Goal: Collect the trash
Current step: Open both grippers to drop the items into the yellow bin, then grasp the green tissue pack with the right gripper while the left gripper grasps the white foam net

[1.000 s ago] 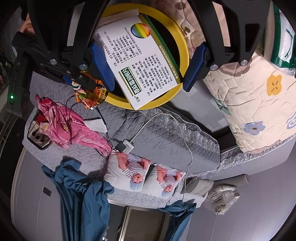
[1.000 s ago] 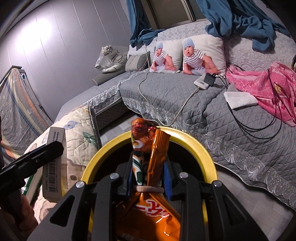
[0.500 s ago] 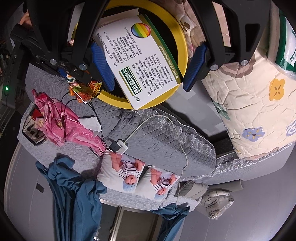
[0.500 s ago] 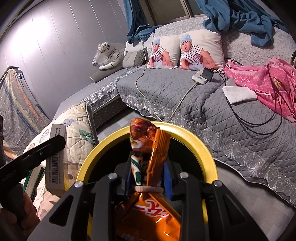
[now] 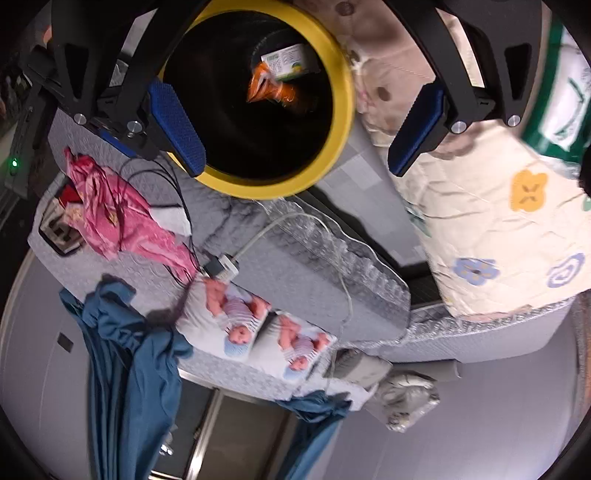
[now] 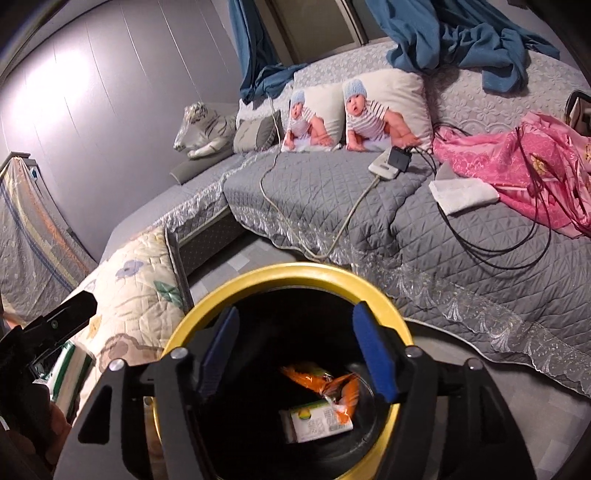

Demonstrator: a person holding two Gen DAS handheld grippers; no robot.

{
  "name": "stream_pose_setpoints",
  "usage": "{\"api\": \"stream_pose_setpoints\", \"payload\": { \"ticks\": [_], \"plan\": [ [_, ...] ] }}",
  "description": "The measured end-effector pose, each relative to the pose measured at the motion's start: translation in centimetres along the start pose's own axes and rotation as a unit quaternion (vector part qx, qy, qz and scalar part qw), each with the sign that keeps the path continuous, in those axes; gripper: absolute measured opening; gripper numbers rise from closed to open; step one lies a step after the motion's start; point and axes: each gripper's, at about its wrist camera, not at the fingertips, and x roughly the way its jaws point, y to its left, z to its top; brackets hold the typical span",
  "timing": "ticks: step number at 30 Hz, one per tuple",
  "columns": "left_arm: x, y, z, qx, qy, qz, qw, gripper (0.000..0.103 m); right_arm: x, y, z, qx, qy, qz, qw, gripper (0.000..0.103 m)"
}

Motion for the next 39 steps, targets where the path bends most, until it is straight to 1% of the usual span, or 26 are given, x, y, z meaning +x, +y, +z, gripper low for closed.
{"api": "stream_pose_setpoints", "payload": {
  "ticks": [2,3,4,6,9,11,13,14,16,20,23,26,29,31,33,36,39],
  "plan": [
    [-1.4,0.7,0.6,-0.007,-0.014,0.002,0.9999,0.095,-0.6,0.6,0.2,-0.008,-0.015,0.009,1.000,0.071],
    [-2.2,1.0,0.9,-0.007,-0.023,0.004,0.9997,0.095,-0.9,0.9,0.2,-0.012,-0.022,0.015,1.000,0.076],
    [-2.9,1.2,1.2,-0.007,-0.031,0.007,0.9995,0.095,-1.4,1.4,0.3,-0.018,-0.035,0.022,0.999,0.086],
    [-5.2,1.9,2.2,0.003,-0.061,0.019,0.9979,0.095,-2.3,2.3,0.4,-0.028,-0.066,0.030,0.997,0.095],
    [-8.6,3.5,3.3,0.019,-0.096,0.036,0.9945,0.095,-3.3,4.3,0.5,-0.057,-0.087,0.052,0.993,0.095],
    [-10.4,4.9,3.8,0.026,-0.108,0.046,0.9928,0.095,-3.7,5.6,0.5,-0.071,-0.093,0.073,0.990,0.095],
    [-12.8,7.1,4.2,0.035,-0.126,0.061,0.9895,0.095,-4.1,7.4,0.3,-0.096,-0.094,0.103,0.986,0.095],
    [-13.9,8.1,4.2,0.040,-0.134,0.071,0.9876,0.095,-4.2,8.1,0.2,-0.105,-0.094,0.109,0.984,0.095],
    [-15.7,10.0,4.0,0.054,-0.142,0.079,0.9852,0.095,-4.4,10.2,-0.2,-0.135,-0.095,0.129,0.978,0.095],
    [-19.9,14.9,3.0,0.099,-0.153,0.121,0.9758,0.095,-4.6,14.3,-1.4,-0.186,-0.075,0.178,0.963,0.095],
    [-22.7,18.6,1.9,0.127,-0.149,0.145,0.9698,0.095,-4.5,17.2,-2.5,-0.214,-0.057,0.200,0.955,0.095],
    [-25.2,21.9,0.4,0.150,-0.146,0.163,0.9641,0.095,-3.8,20.5,-4.0,-0.240,-0.023,0.226,0.944,0.095],
    [-27.0,25.1,-0.9,0.159,-0.133,0.168,0.9637,0.095,-2.9,23.7,-5.6,-0.263,0.007,0.244,0.933,0.095],
    [-27.6,26.6,-1.6,0.162,-0.124,0.172,0.9638,0.095,-2.6,25.3,-6.5,-0.277,0.019,0.249,0.928,0.095],
    [-27.7,28.2,-2.4,0.160,-0.114,0.185,0.9629,0.095,-2.2,26.8,-7.4,-0.290,0.028,0.253,0.923,0.095],
    [-27.3,30.3,-3.5,0.139,-0.098,0.191,0.9668,0.095,-1.7,28.6,-8.1,-0.293,0.038,0.264,0.918,0.095],
    [-26.9,32.3,-4.5,0.111,-0.088,0.209,0.9676,0.095,-1.2,30.3,-8.2,-0.297,0.043,0.276,0.913,0.095]
  ]
}}
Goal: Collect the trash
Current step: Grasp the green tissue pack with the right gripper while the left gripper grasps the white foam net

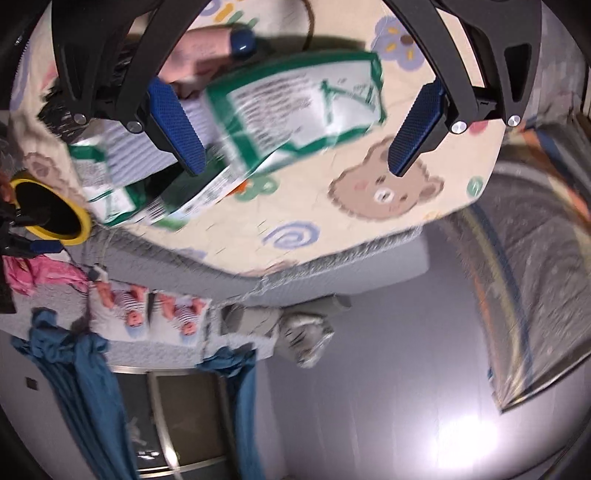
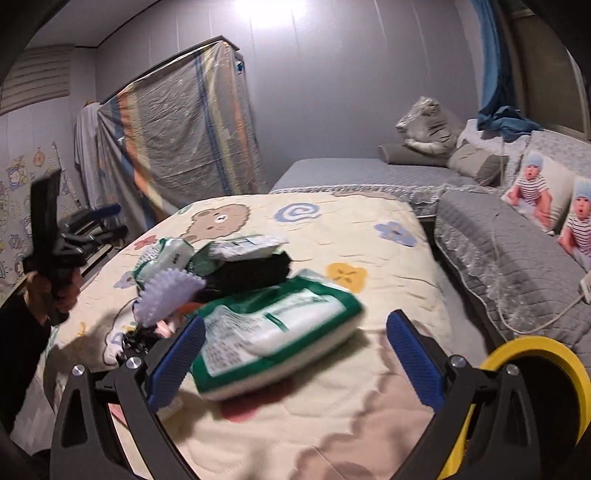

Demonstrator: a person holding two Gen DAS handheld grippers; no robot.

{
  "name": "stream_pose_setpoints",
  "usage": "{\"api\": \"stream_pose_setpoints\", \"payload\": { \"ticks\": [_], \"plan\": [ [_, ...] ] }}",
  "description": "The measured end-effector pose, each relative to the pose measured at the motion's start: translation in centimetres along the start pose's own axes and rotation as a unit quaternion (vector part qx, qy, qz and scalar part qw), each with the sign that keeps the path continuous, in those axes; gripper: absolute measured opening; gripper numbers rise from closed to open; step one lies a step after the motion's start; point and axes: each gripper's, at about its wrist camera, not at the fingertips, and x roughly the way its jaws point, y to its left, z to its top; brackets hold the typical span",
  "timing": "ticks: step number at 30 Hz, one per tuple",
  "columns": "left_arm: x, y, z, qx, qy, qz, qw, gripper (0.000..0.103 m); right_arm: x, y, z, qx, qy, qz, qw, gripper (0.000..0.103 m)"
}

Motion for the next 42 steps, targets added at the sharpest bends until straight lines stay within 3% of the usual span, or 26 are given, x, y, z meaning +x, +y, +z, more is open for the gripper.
{"api": "stream_pose_setpoints", "payload": {
  "ticks": [5,11,18,22,25,29,37,42],
  "plan": [
    [0.6,2.0,-1.8,-0.061,0.019,-0.002,0.9980,0.095,2.2,1.4,1.8,-0.019,0.006,0.031,0.999,0.095],
    [-0.1,1.5,-3.0,-0.053,0.023,0.002,0.9983,0.095,3.9,2.3,3.5,-0.040,0.015,0.057,0.997,0.095],
    [-2.5,0.5,-4.1,-0.090,0.025,-0.023,0.9953,0.095,2.5,4.0,2.8,-0.066,0.005,0.089,0.994,0.095],
    [-3.0,-1.4,-5.3,-0.116,0.050,-0.044,0.9910,0.095,2.0,5.3,2.0,-0.073,0.020,0.118,0.990,0.095],
    [-3.7,-3.5,-6.2,-0.111,0.051,-0.063,0.9906,0.095,1.7,6.0,1.7,-0.088,0.016,0.112,0.990,0.095],
    [-4.4,-5.5,-6.4,-0.085,0.047,-0.059,0.9935,0.095,1.6,5.4,1.4,-0.078,0.018,0.097,0.992,0.095],
    [-3.0,-9.6,-3.7,-0.069,0.059,-0.098,0.9910,0.095,1.7,2.5,0.8,-0.035,0.048,0.046,0.997,0.095],
    [-1.0,-11.5,-1.9,-0.063,0.067,-0.117,0.9888,0.095,1.0,1.5,-0.4,-0.029,0.056,0.051,0.997,0.092]
  ]
}}
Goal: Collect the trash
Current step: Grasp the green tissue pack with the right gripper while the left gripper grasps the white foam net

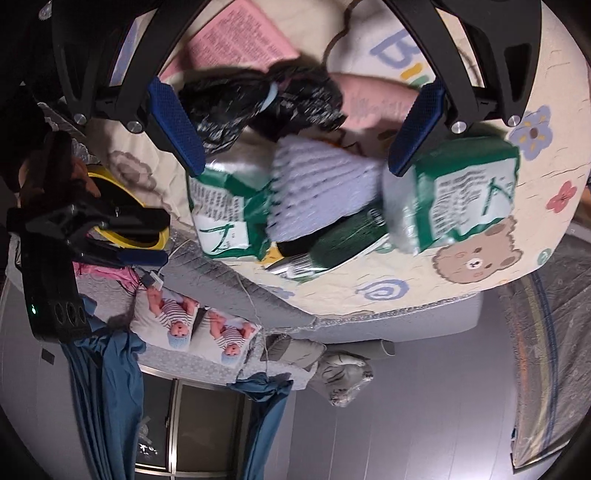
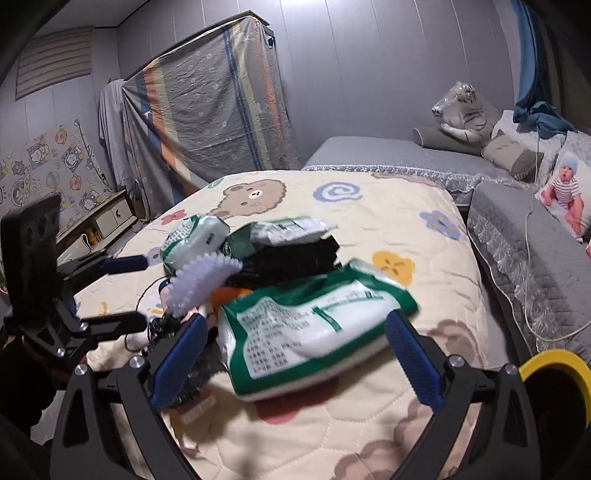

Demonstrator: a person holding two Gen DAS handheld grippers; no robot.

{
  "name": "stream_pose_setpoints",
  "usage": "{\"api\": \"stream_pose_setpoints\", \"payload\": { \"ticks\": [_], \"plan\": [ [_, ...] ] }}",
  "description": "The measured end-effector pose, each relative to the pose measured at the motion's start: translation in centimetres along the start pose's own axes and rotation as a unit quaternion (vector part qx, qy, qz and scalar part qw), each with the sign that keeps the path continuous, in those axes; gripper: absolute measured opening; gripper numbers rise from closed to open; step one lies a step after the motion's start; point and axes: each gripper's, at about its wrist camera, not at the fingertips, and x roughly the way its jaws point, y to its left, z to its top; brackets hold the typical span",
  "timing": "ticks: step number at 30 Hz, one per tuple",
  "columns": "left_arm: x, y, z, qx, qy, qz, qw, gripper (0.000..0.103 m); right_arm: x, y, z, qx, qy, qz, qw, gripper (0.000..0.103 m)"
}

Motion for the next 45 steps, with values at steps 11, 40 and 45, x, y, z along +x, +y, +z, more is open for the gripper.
{"api": "stream_pose_setpoints", "payload": {
  "ticks": [11,40,45],
  "plan": [
    [4.1,0.9,2.0,-0.024,0.047,0.029,0.9982,0.095,1.0,1.5,-2.8,-0.051,0.035,-0.006,0.998,0.092],
    [12.3,5.8,2.0,-0.078,0.135,0.111,0.9815,0.025,10.4,0.2,-0.1,-0.063,0.121,-0.075,0.988,0.072],
    [12.3,5.2,1.8,-0.060,0.130,0.133,0.9806,0.016,10.5,0.9,-0.7,-0.079,0.116,-0.095,0.986,0.057]
  ]
}}
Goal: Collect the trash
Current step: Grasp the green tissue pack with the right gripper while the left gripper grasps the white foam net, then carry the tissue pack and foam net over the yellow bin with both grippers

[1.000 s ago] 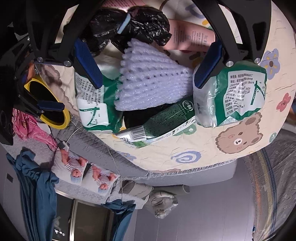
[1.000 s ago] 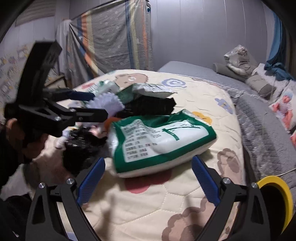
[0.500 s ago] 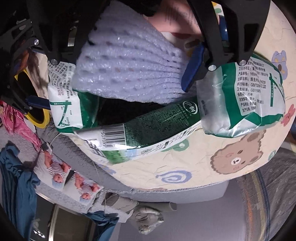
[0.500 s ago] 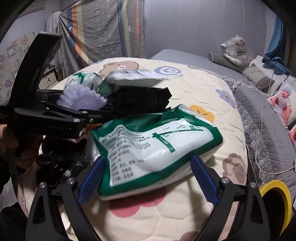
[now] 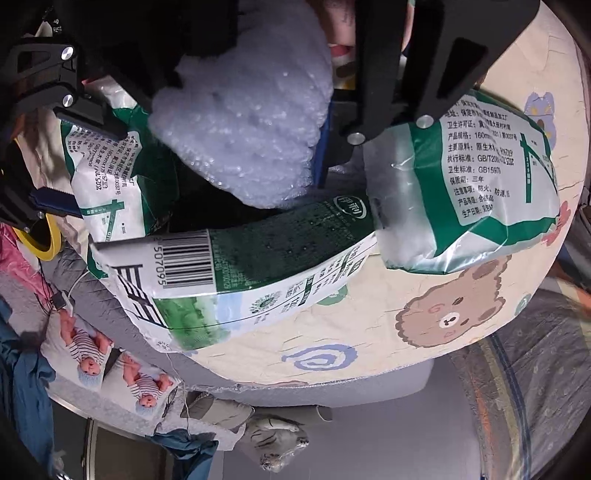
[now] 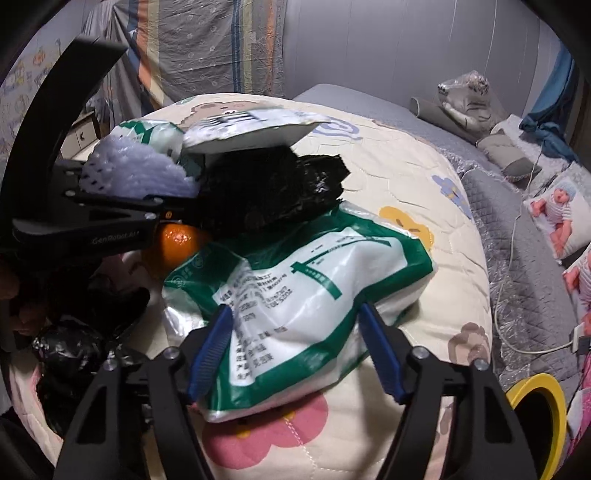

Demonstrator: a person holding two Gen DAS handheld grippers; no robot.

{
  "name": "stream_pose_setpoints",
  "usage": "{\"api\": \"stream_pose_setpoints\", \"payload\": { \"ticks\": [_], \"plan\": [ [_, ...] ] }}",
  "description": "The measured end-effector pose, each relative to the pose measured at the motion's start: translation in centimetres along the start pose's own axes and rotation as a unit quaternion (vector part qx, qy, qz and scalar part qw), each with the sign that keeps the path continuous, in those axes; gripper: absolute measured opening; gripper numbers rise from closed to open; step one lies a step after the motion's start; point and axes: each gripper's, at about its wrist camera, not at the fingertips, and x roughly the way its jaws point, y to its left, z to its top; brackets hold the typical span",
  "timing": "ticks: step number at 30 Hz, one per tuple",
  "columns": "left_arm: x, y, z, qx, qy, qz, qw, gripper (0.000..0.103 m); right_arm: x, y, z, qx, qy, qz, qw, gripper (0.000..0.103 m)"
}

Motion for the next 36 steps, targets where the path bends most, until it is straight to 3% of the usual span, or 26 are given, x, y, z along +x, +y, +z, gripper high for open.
{"api": "stream_pose_setpoints", "payload": {
  "ticks": [4,9,27,36],
  "plan": [
    [-0.8,0.6,0.0,-0.018,-0.011,-0.004,0.9998,0.013,-0.2,-0.2,0.3,0.003,-0.004,-0.001,1.000,0.036],
    [-2.4,1.2,0.0,-0.037,-0.029,-0.014,0.9988,0.012,-1.1,-1.5,0.9,0.036,-0.011,0.015,0.999,0.024],
    [-11.1,2.0,-2.1,-0.050,-0.099,-0.046,0.9928,0.012,-9.6,-4.9,1.8,0.093,-0.100,0.026,0.990,0.021],
    [-16.2,2.2,-2.0,-0.037,-0.140,-0.029,0.9890,0.012,-13.6,-6.0,1.2,0.104,-0.140,0.015,0.985,0.021]
  ]
}}
